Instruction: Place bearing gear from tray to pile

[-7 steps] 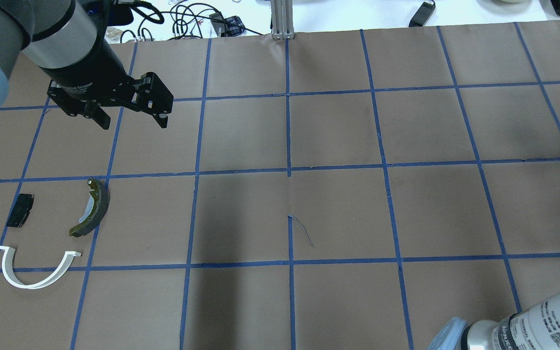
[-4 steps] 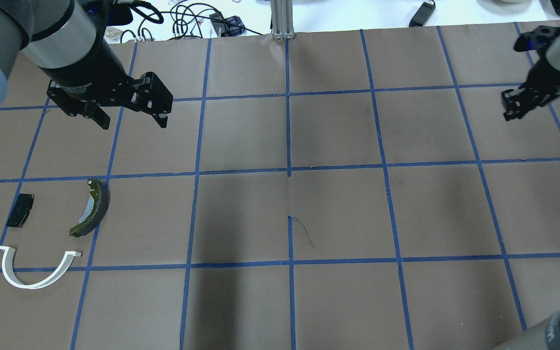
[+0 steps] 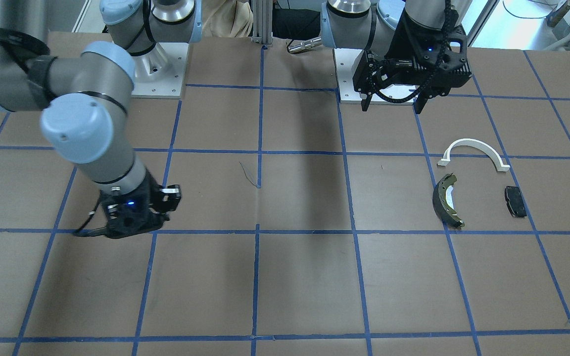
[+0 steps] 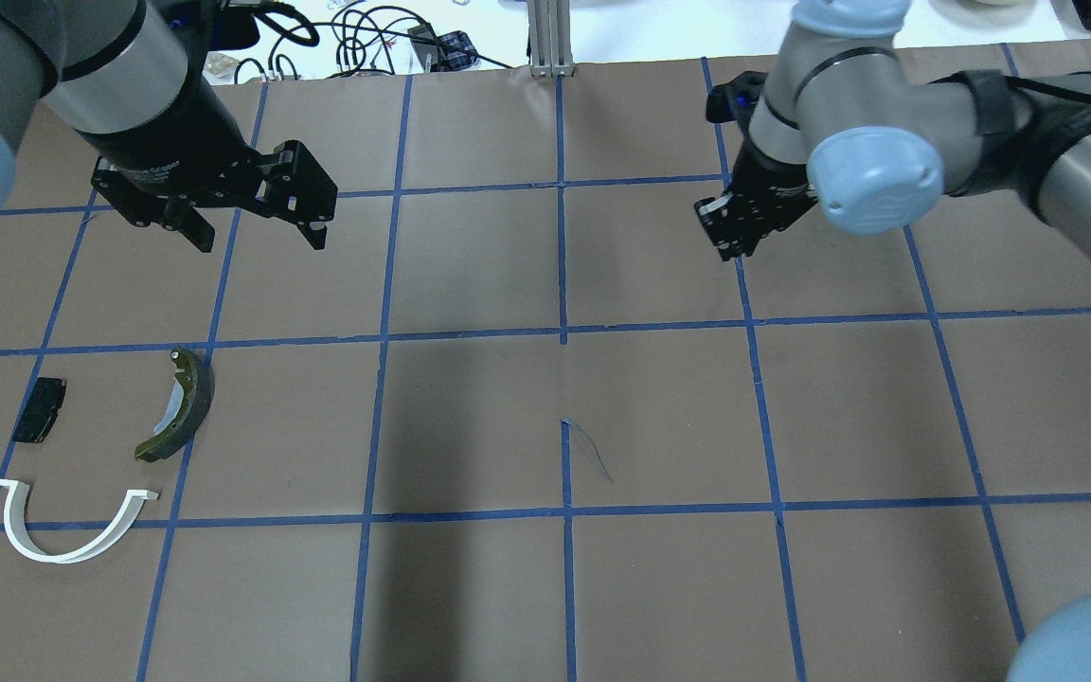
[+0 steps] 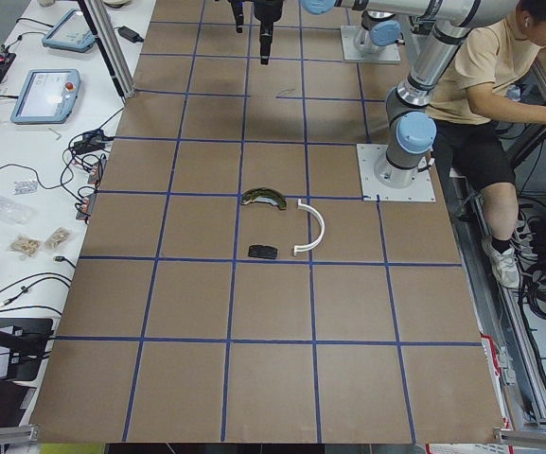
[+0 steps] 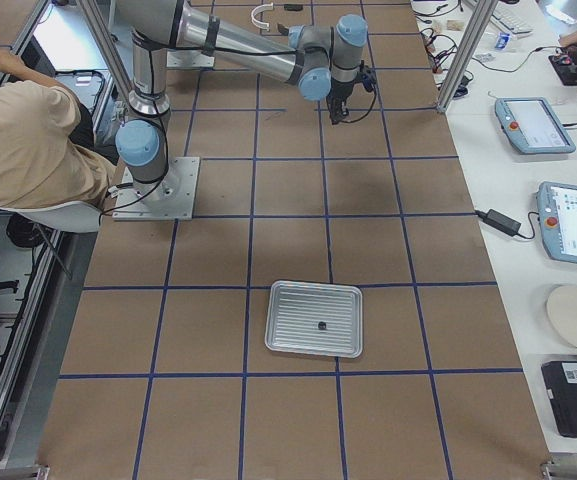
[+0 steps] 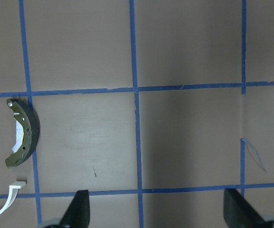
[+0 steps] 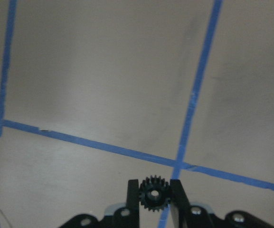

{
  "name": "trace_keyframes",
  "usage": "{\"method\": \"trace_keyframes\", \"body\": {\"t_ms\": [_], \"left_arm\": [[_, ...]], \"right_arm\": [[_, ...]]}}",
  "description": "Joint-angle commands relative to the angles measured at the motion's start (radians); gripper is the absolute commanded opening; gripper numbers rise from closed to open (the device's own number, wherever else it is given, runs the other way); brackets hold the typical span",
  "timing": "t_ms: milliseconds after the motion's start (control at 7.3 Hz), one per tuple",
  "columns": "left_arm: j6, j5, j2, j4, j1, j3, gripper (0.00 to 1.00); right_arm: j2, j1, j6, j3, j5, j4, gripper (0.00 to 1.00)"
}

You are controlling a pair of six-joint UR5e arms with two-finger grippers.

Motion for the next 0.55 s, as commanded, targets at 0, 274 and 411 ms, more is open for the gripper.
{"method": "trace_keyframes", "body": {"t_ms": [0,274,411], "left_arm": [[0.0,0.0,0.0,0.0,0.0,0.0,1.0],[0.0,0.0,0.0,0.0,0.0,0.0,1.0],[0.0,0.0,0.0,0.0,0.0,0.0,1.0]], "right_arm": [[0.065,0.174,0.207,-0.001,0.01,-0.032,0.11],[0.088,0.268,0.31,0.033,0.065,-0.081,0.11],[0.105,0.297,0.317,0.085,0.065,-0.215,0.11]]}}
